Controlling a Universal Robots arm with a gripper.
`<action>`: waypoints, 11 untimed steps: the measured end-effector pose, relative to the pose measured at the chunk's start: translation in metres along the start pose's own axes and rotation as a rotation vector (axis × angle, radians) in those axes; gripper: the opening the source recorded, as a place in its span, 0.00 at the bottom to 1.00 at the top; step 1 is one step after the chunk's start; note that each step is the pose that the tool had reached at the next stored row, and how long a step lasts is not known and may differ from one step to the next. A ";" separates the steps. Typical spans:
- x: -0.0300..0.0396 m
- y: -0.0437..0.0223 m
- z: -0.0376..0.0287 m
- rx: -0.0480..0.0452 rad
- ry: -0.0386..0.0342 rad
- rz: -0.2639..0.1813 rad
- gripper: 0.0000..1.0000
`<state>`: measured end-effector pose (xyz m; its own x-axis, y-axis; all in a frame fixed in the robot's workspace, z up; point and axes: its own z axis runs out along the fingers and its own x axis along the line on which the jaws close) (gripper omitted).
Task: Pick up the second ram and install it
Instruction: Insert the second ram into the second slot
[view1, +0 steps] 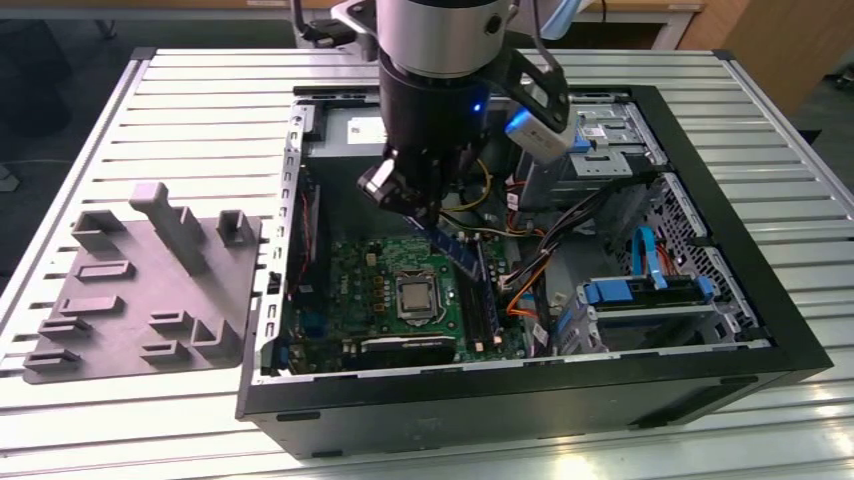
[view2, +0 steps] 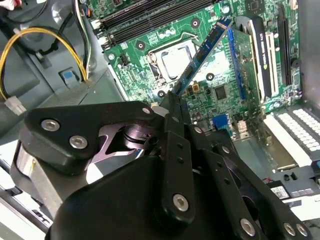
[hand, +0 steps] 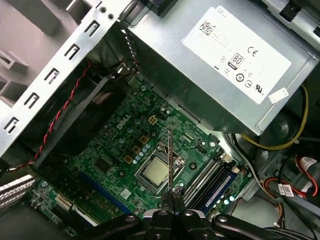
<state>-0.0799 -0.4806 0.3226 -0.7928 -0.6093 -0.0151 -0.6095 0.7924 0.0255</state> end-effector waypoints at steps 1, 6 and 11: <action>0.0000 0.0000 0.0000 0.0002 -0.0003 0.010 0.11; 0.0000 0.0000 0.0001 0.0009 -0.0014 0.056 0.11; 0.0000 0.0000 0.0002 0.0017 -0.0027 0.106 0.11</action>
<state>-0.0799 -0.4806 0.3224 -0.8528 -0.5220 -0.0151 -0.5222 0.8524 0.0254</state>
